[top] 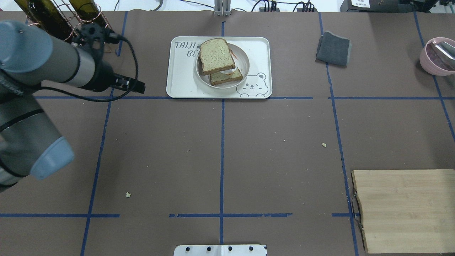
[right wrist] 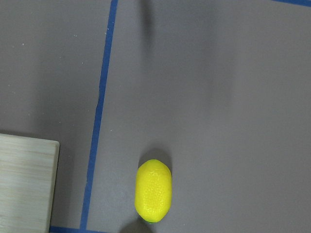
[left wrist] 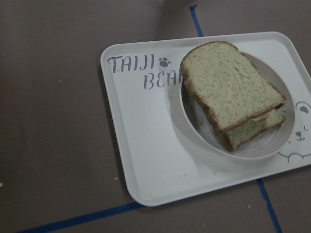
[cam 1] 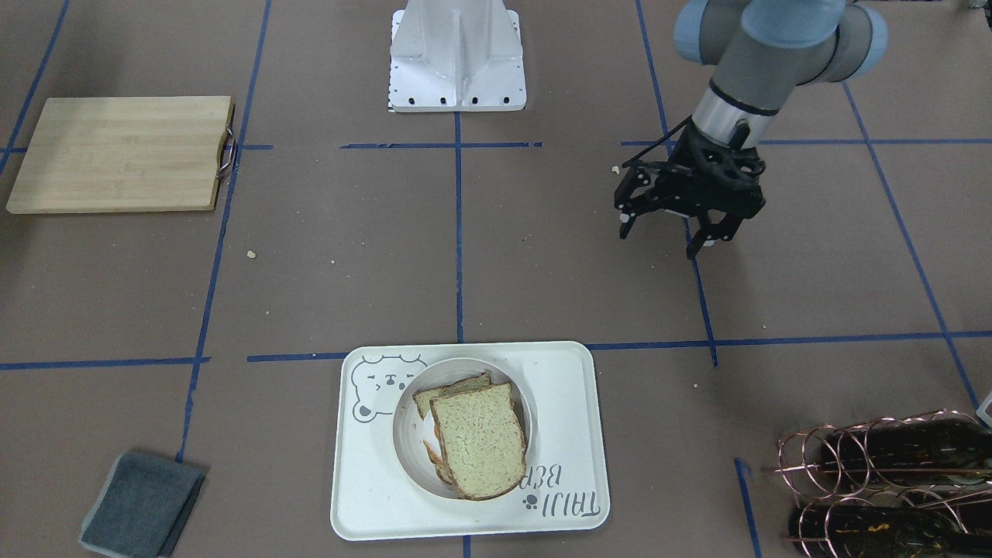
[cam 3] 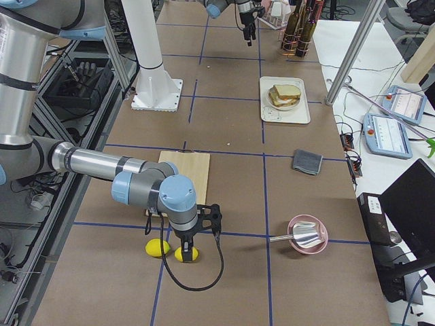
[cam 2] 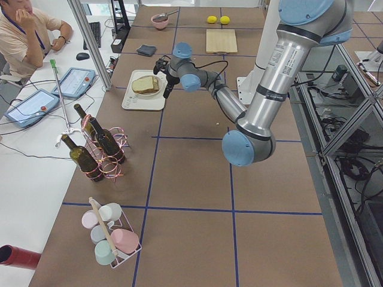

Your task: Make sandwich and place on tray

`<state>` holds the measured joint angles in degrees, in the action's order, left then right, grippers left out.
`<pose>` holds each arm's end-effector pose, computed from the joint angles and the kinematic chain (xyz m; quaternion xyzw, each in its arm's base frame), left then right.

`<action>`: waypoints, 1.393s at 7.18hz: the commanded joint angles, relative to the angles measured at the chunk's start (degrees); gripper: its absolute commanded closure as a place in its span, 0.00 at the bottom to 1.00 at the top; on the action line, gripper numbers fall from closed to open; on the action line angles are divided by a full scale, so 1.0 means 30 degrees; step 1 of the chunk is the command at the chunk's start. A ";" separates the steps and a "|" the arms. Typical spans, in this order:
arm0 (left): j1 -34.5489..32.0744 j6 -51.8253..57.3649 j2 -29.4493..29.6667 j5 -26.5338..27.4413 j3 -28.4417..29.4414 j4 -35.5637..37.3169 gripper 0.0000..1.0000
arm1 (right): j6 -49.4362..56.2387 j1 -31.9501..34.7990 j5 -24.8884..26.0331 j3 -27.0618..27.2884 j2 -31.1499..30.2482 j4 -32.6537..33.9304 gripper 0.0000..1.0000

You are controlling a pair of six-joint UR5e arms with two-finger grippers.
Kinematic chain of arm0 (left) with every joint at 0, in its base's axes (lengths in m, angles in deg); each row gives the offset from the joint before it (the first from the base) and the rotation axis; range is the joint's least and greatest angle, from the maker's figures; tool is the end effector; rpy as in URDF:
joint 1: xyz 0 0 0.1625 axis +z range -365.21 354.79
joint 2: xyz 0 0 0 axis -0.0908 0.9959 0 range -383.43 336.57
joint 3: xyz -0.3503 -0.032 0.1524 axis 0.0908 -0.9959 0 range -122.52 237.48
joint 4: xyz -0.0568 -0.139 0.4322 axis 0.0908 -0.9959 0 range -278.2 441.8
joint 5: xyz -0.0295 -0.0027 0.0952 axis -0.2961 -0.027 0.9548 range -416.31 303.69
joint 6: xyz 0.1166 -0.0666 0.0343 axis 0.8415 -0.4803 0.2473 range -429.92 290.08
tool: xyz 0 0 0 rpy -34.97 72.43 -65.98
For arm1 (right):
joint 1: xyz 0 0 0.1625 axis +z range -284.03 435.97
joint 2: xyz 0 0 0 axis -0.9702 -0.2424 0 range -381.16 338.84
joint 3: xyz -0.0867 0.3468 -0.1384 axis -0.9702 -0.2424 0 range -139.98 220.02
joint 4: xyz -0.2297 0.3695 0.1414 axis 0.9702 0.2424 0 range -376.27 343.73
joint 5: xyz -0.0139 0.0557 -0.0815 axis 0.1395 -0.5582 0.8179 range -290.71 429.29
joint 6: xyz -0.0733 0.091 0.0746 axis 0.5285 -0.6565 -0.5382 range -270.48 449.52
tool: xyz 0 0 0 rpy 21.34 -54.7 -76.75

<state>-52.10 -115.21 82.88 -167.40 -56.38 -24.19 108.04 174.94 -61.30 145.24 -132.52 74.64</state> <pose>0.3526 -0.4987 0.2373 0.2191 0.4383 0.0696 0.8689 0.1021 -0.3702 0.6830 0.0263 -0.3500 -0.0567 0.9347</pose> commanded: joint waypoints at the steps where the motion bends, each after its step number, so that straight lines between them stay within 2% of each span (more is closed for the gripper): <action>1: -0.3097 0.3939 -0.5617 -0.2759 -0.3318 0.0409 0.00 | 0.0066 0.0000 0.0023 -0.0006 0.0029 -0.0041 0.00; 2: -0.6398 0.8140 -0.7730 -0.4554 -0.2949 0.0409 0.00 | 0.0037 0.0000 0.0023 -0.0035 -0.0029 -0.0012 0.00; 3: -0.9215 1.3722 -0.9434 -0.4891 -0.2017 0.0554 0.00 | 0.0037 0.0000 0.0023 -0.0006 -0.0058 -0.0012 0.00; 4: -1.1274 1.6678 -1.0089 -0.6083 -0.0064 0.0642 0.00 | 0.0008 0.0000 0.0081 -0.0006 -0.0030 -0.0012 0.00; 5: -1.2252 1.6998 -1.0183 -0.6443 0.0622 0.2035 0.00 | -0.0051 0.0000 0.0081 -0.0035 0.0029 -0.0012 0.00; 6: -1.2812 1.7117 -1.0038 -0.6447 0.0687 0.5414 0.00 | -0.0138 0.0000 0.0052 -0.0035 0.0029 -0.0012 0.00; 7: -1.3485 1.8568 -0.9921 -0.6447 0.0630 0.7681 0.00 | -0.0197 0.0000 0.0081 -0.0035 0.0116 -0.0012 0.00; 8: -1.3898 1.9946 -1.0210 -0.6505 0.0687 0.7703 0.00 | -0.0227 0.0000 0.0052 -0.0035 0.0146 -0.0012 0.00; 10: -1.4371 2.0224 -1.0069 -0.6447 0.0775 0.7878 0.00 | -0.0257 0.0000 -0.0297 -0.0006 0.0117 0.0018 0.00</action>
<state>-94.44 -55.50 52.36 -186.80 -54.25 -1.35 107.30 174.94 -61.57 145.14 -132.17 74.70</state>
